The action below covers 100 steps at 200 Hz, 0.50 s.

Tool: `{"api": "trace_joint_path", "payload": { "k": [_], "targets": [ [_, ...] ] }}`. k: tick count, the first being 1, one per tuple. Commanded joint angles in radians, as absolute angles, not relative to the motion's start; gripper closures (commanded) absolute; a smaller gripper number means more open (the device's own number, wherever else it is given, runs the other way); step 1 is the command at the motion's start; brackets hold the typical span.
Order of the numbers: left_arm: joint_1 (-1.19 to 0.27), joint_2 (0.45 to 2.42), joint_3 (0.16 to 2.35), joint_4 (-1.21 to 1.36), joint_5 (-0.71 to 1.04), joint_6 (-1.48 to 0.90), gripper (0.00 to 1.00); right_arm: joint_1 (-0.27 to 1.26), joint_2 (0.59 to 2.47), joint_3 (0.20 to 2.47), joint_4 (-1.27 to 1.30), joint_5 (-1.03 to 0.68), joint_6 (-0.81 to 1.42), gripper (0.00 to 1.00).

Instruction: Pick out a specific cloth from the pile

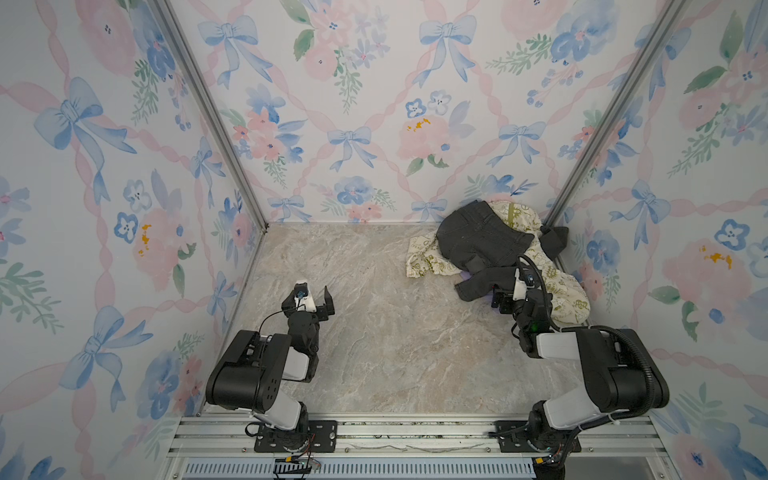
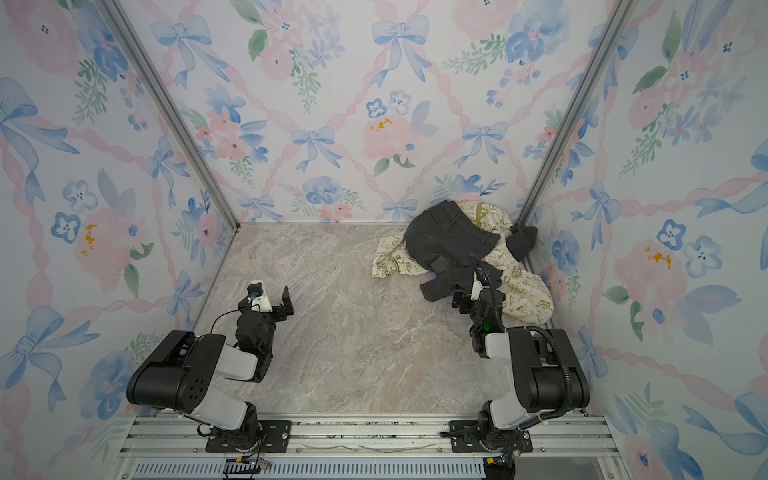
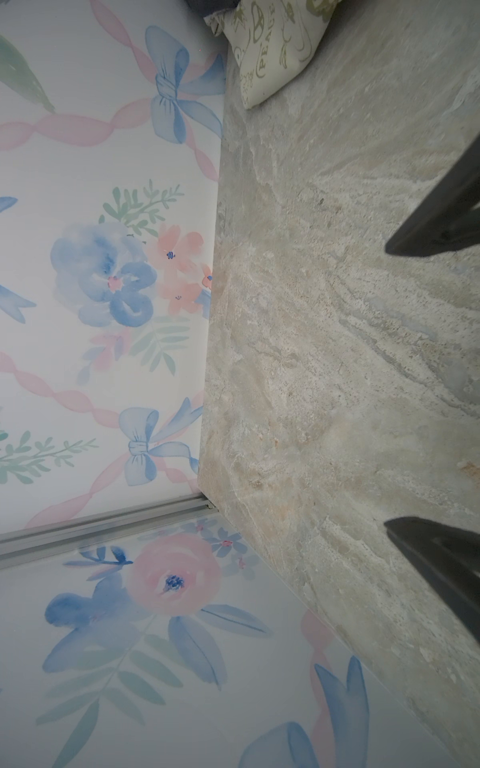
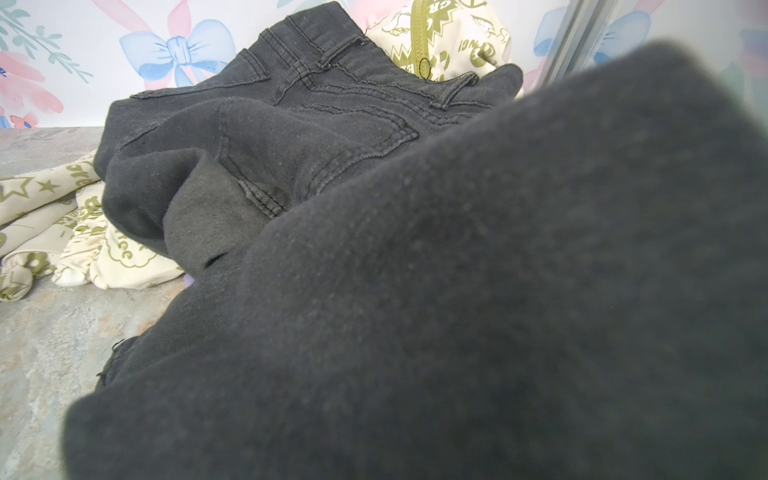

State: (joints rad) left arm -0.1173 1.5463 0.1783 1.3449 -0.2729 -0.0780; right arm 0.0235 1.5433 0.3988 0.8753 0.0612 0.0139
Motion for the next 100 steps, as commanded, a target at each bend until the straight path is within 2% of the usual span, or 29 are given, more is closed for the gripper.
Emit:
{"api": "trace_joint_path", "payload": {
  "k": [1,100],
  "targets": [
    [-0.12,1.55,0.185,1.357,-0.285,-0.072,0.02,0.037,1.547,0.393,0.902,0.072,0.005,0.03],
    [-0.116,1.549,0.187,1.355,-0.279,-0.072,0.02,0.033,1.548,0.394,0.901,0.066,0.007,0.03]
  ]
}}
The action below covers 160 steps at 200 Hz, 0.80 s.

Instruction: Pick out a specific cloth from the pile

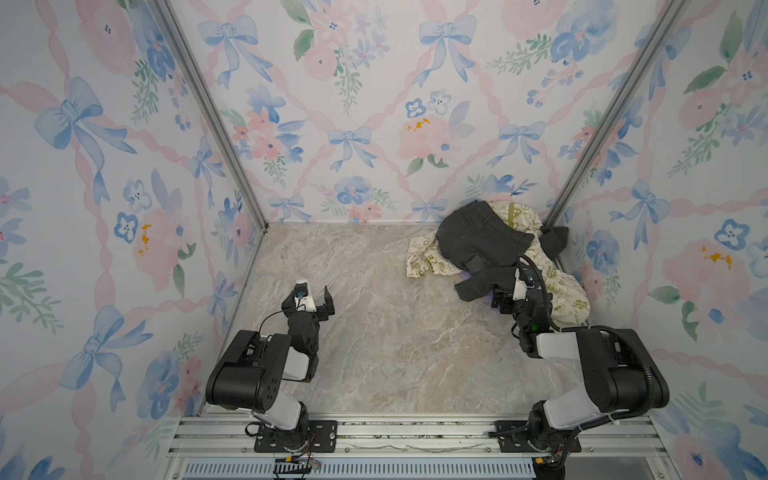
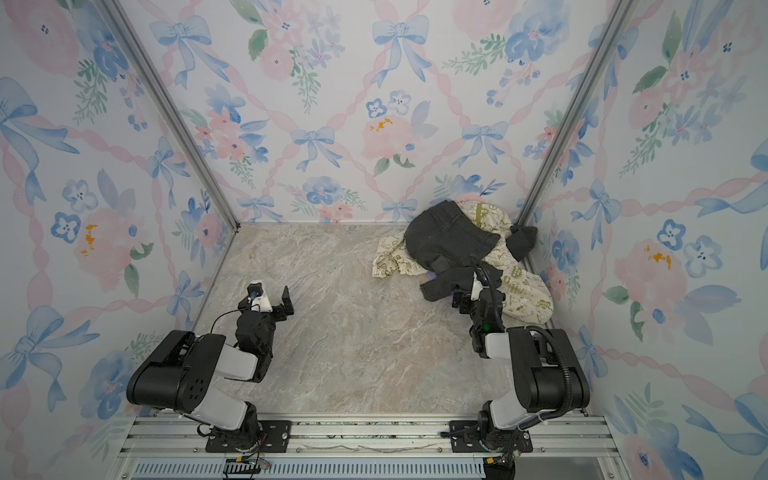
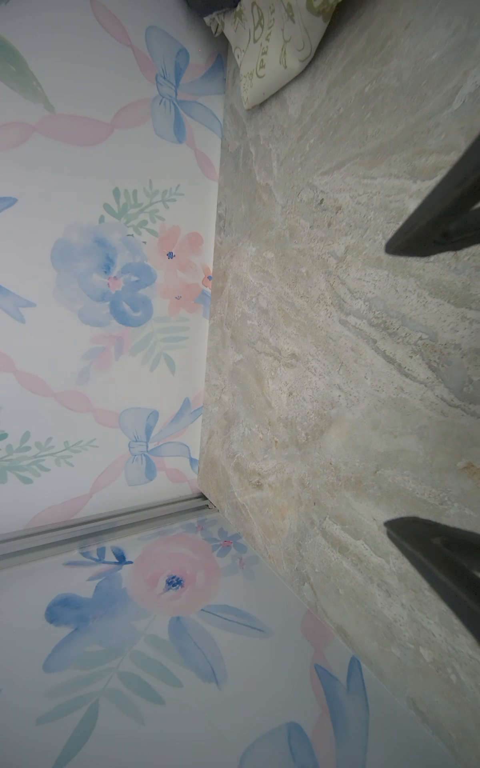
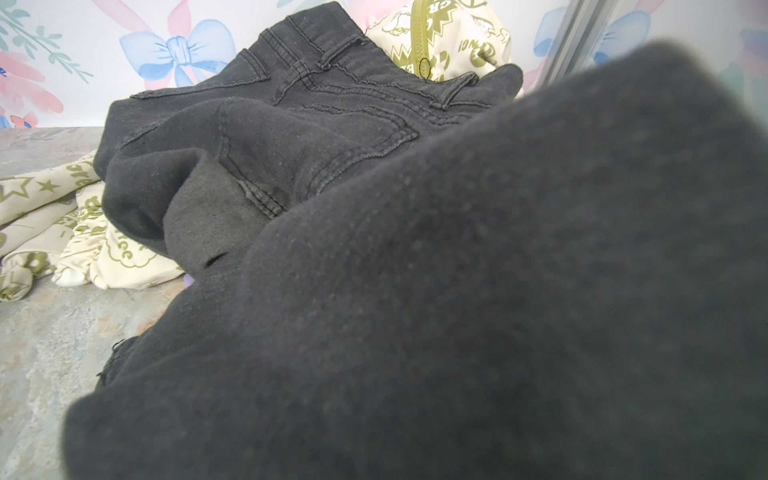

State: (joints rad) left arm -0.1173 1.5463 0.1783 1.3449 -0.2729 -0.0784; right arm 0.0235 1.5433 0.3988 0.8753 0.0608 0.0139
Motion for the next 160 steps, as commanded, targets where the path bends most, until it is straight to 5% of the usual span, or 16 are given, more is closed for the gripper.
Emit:
{"api": "trace_joint_path", "payload": {
  "k": [1,36,160],
  "targets": [
    [-0.116,1.549,0.187,1.355,-0.278,-0.072,0.02,0.034,1.548,0.394,0.901,0.067,0.007,0.03],
    [-0.104,1.51,0.212,1.294,-0.262,-0.078,0.02,0.043,1.539,0.402,0.896,0.118,0.012,0.03],
    [-0.176,0.974,0.324,0.63,-0.304,-0.215,0.02,0.072,0.944,0.667,0.049,0.131,0.013,0.03]
  ]
}}
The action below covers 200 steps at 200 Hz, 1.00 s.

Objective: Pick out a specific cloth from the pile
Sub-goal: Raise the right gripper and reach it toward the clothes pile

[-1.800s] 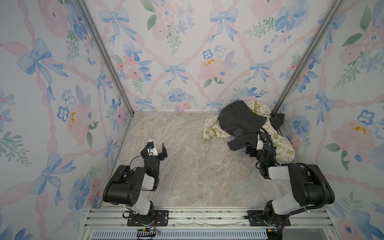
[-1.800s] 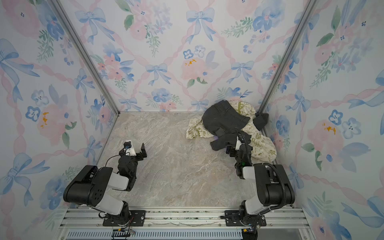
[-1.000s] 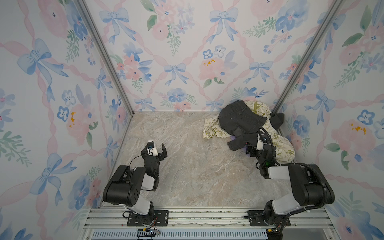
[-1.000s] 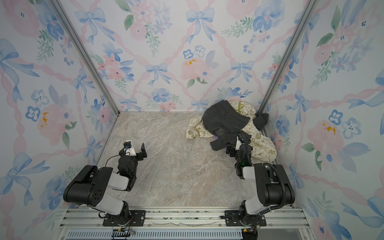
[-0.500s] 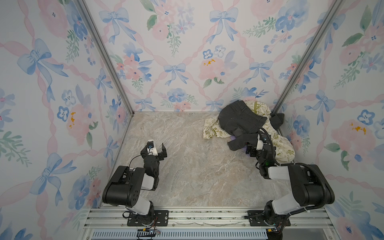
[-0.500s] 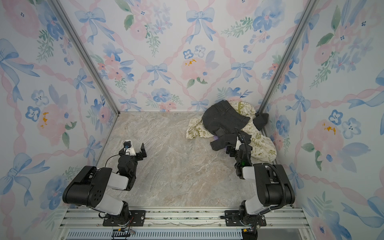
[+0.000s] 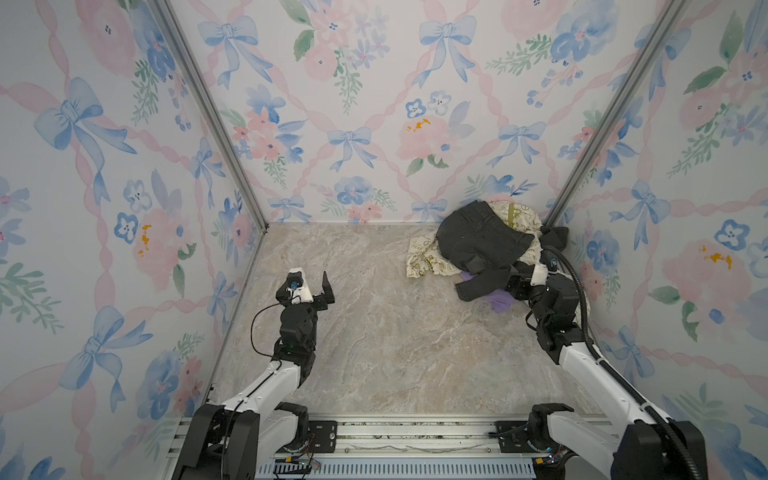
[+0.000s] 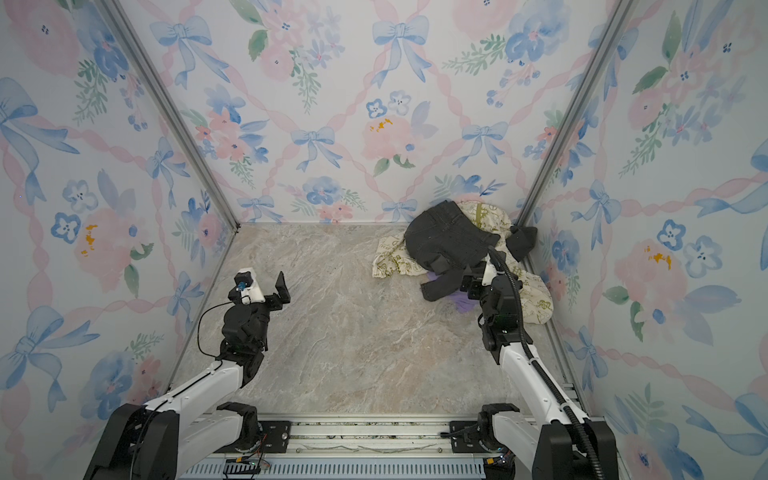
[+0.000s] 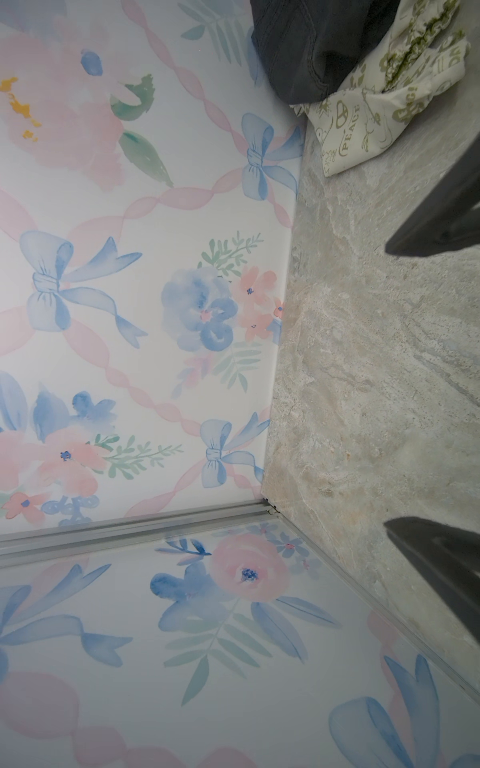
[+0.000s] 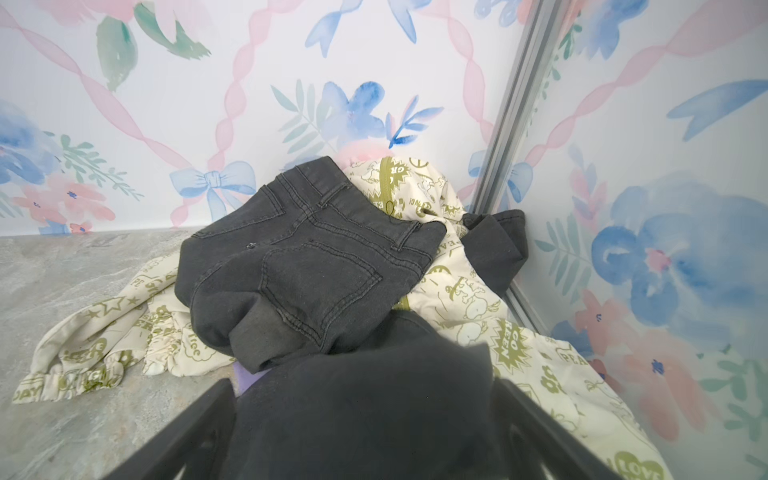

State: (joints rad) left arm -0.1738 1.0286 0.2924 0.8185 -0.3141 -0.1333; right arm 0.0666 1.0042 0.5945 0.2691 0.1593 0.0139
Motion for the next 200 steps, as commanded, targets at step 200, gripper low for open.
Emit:
{"api": "trace_joint_path", "payload": {
  "k": [200],
  "targets": [
    [-0.241,0.872,0.339,0.544,0.047,-0.215,0.02,0.231,1.219,1.06,-0.516,0.074,0.358,0.11]
  ]
}}
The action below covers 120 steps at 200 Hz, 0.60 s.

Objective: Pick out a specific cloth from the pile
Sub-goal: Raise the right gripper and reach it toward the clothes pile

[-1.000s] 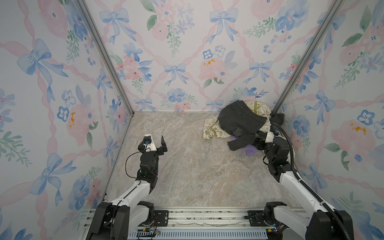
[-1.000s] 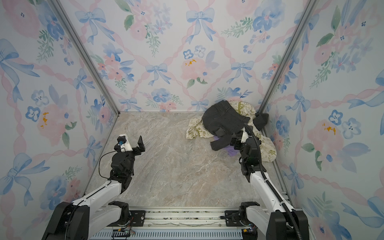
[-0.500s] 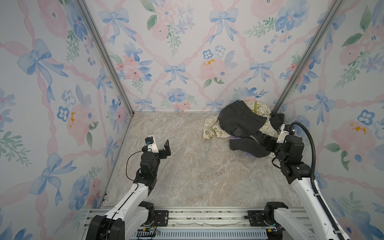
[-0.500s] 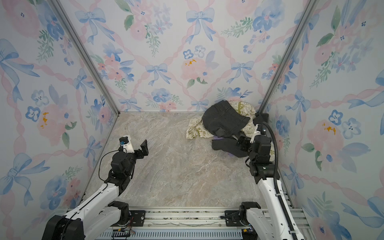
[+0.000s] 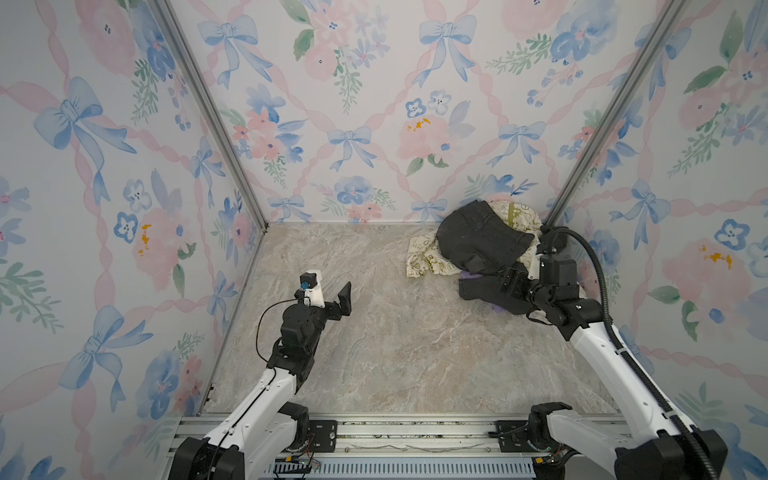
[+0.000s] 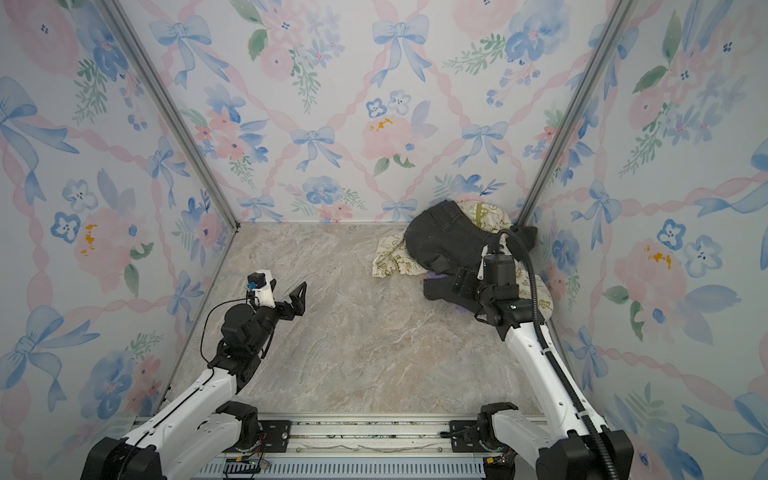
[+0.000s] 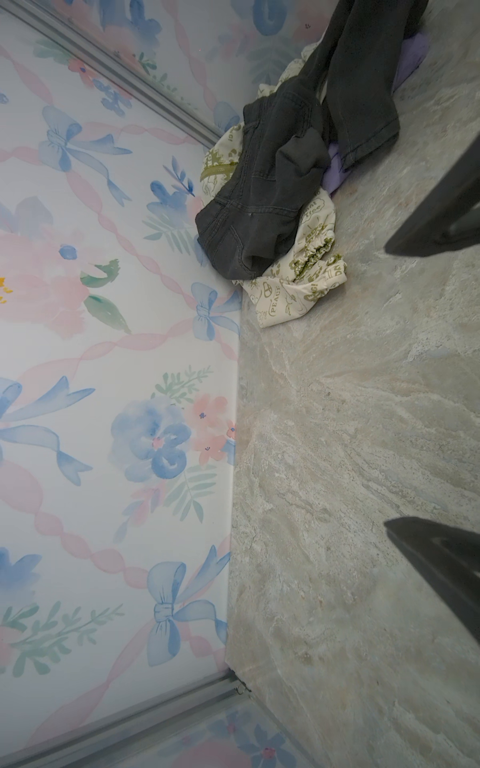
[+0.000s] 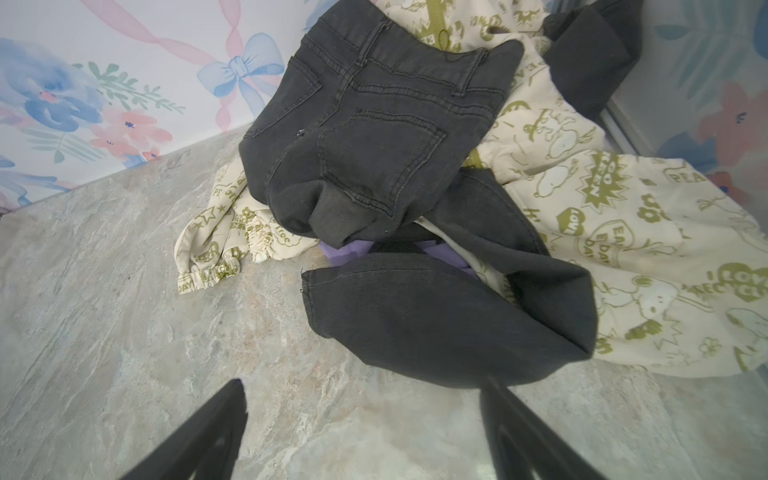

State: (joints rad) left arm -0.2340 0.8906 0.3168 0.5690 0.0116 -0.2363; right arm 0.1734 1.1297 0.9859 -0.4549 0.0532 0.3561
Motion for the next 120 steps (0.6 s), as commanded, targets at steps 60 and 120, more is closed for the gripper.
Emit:
{"api": "trace_joint_path", "payload": {
  "k": [60,120],
  "targets": [
    [-0.245,0.861,0.338,0.52,0.06,-0.237,0.02,0.33,1.332,0.986,-0.398,0.132,0.669,0.25],
    [-0.246,0.841,0.322,0.505,0.08,-0.252,0.02,0.321,1.197,0.686,-0.168,0.239,1.088,0.41]
  ]
}}
